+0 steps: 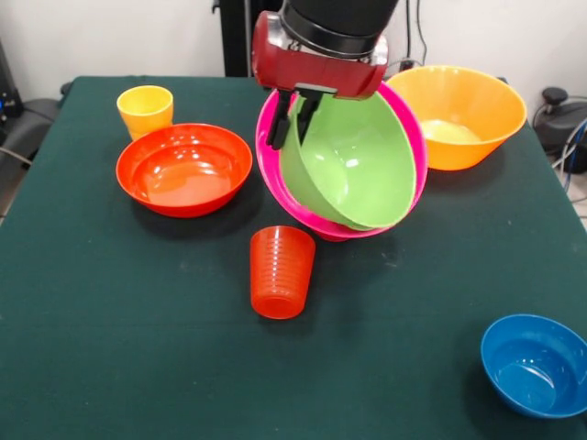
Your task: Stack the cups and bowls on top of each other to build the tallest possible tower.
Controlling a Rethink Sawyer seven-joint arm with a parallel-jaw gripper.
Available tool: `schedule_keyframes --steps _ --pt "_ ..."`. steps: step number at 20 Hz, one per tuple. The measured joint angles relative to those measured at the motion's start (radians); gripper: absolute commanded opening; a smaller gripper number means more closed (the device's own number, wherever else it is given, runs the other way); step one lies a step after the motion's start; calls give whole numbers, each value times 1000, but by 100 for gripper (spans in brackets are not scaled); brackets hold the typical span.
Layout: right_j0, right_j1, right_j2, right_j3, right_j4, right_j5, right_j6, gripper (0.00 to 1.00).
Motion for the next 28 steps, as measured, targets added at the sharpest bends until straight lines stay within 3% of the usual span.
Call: schedule_keyframes --steps 28 --pt "-3 10 56 19 0 18 0 0"
